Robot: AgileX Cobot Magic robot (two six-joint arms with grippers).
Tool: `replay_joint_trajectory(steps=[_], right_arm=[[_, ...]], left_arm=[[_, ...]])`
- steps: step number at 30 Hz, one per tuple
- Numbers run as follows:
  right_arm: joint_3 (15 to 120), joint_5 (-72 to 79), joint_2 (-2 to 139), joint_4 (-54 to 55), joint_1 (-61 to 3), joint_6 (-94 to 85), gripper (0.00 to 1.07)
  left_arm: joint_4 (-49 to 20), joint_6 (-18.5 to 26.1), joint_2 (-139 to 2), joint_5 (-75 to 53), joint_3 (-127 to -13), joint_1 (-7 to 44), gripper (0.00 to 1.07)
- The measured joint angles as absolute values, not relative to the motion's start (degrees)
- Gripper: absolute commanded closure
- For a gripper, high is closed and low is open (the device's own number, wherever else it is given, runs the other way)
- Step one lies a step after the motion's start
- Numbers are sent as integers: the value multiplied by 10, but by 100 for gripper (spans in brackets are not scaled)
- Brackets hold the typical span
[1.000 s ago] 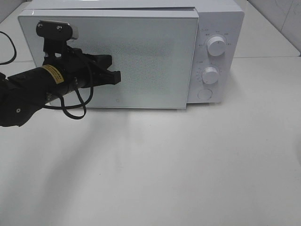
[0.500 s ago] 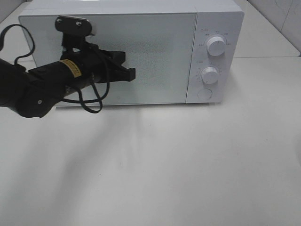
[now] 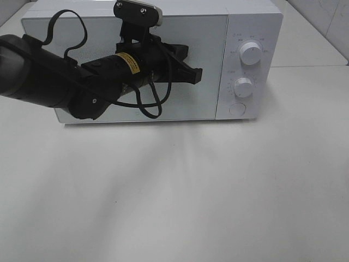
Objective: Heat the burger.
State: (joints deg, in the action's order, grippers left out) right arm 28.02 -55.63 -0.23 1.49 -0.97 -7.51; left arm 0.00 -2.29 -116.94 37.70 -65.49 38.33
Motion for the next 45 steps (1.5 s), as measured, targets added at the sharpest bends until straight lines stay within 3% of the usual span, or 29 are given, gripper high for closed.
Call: replay_joint_trajectory(steps=[16,29,32,34,35,36,37,38,39,45], right_arm=[[280,-556,-2,15,-10,-75,72],[280,-556,-2,15,-10,-75,72],[280,-556,-2,15,-10,-75,72],[280,-556,-2,15,-10,-75,72],[280,-556,-2,15,-10,-75,72],[280,-556,-2,15,-10,-75,72],[280,-556,-2,15,-10,-75,72],[280,-556,-2,15,-10,-75,72],[280,-556,-2,15,-10,-75,72],[280,-556,-2,15,-10,-75,72]], left_arm=[[-49,20,-1095,273,-671,415,107],[-47,24,-967,-43,-671,437,107],[-47,24,-933,-138,-671,437,100],[-47,17,-904,-225,-671,437,74],[-47,17,-904,-225,-671,437,74],[-47,5,-888,-278,-671,437,46],[-47,-5,-879,-302,-671,437,29],[-47,-5,-879,-302,-671,437,29],[-47,-20,-867,-343,-671,437,4],[-47,-30,-850,-473,-671,423,5]])
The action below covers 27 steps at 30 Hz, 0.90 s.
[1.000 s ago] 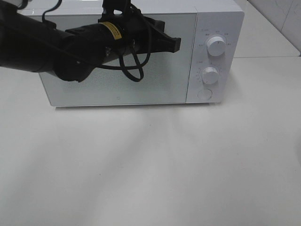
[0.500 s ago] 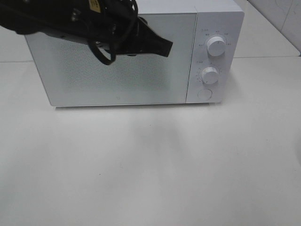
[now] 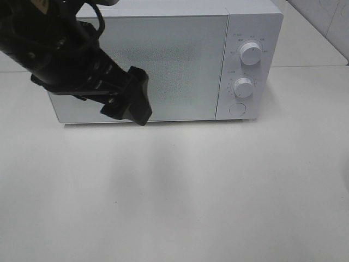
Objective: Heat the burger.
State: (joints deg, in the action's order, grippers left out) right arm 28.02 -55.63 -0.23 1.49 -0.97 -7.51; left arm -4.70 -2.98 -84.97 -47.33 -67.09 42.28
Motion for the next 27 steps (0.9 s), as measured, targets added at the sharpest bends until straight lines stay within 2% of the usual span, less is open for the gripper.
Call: replay_joint_trajectory(steps=[3,5,6,8,9,11,13,14,16,17,18,20,23,25,27], right_arm=[[280,-556,-2,15,-10,-75,72],[280,-556,-2,15,-10,-75,72],[280,-556,-2,15,-10,-75,72],[280,-556,-2,15,-10,-75,72],[280,-556,-2,15,-10,-75,72],[280,-556,-2,15,-10,-75,72],[280,-556,-2,15,-10,-75,72],[280,-556,-2,15,-10,-75,72],[280,-556,-2,15,-10,-75,72],[280,-556,-2,15,-10,-75,72],[280,-556,-2,15,-10,-75,72],[280,-556,-2,15,-10,-75,72],[280,-556,-2,15,-10,-75,72],[280,-556,-2,15,-10,-75,72],[280,-556,-2,15,-10,-75,72]], left_arm=[[-47,-30,-847,-485,-671,413,5],[-47,-30,-839,-511,-671,374,5],[-47,-30,-839,-511,-671,374,5],[-46,-27,-828,-547,-672,313,5],[-46,-27,-828,-547,-672,313,5],[-46,-14,-822,-584,-672,262,5],[-45,-11,-820,-595,-672,244,5],[-45,-7,-817,-621,-672,210,6],[-45,-4,-816,-633,-672,197,6],[-44,0,-816,-654,-672,169,6],[-44,0,-816,-654,-672,169,6],[-39,0,-816,-676,-672,128,6],[-34,0,-816,-682,-672,116,6],[-15,0,-816,-691,-672,78,6],[-10,0,-816,-692,-672,69,6]])
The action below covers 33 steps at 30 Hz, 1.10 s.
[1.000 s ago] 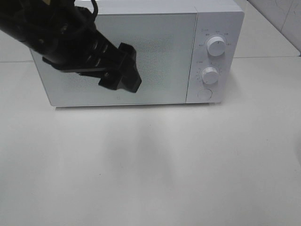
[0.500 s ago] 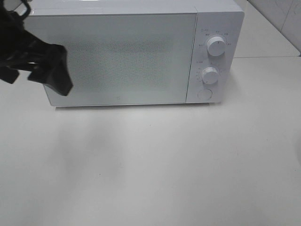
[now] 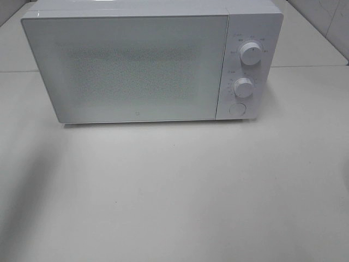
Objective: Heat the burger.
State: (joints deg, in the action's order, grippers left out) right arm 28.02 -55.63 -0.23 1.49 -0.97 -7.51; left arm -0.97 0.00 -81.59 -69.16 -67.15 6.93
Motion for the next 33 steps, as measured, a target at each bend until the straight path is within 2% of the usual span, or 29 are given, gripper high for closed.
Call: replay_joint_trajectory(steps=[9,19,26,33], right_arm=[[280,-556,-2,15,-10,-75,72],[280,-556,-2,15,-10,-75,72],[280,-556,-2,15,-10,-75,72],[280,-556,-2,15,-10,-75,72]], left_arm=[[0,-4,-795,-690,-662,-10,6],[-4,-7,-647,-626,-530,-15,6],[-32,-8,-459,-619,-405,-15,6],[-33,-8,-330,-618,-362,-15,6]])
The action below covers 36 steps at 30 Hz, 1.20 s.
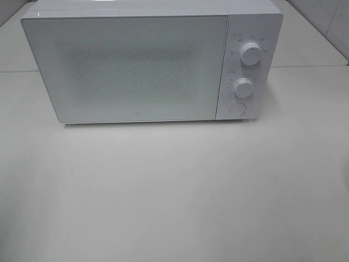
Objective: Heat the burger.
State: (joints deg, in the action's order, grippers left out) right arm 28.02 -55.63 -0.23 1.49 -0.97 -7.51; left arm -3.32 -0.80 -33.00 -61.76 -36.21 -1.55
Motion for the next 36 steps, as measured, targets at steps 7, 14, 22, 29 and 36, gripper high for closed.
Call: replay_joint_trajectory(steps=[7,14,22,29,36], right_arm=[[280,-556,-2,15,-10,-75,72],[280,-556,-2,15,-10,-75,72],[280,-556,-2,15,-10,-75,72],[280,-556,-2,15,-10,-75,72],[280,-556,-2,15,-10,-75,72]], left_arm=[[-34,-8,-190,-608,-328,-15,6],[-34,-8,-99,-612,-298,-15,6],[-32,-8,-19,-612,-298,-15,6],[-32,-8,3,-612,-298,-15,6],[-32,-8,3,-612,-298,-15,6]])
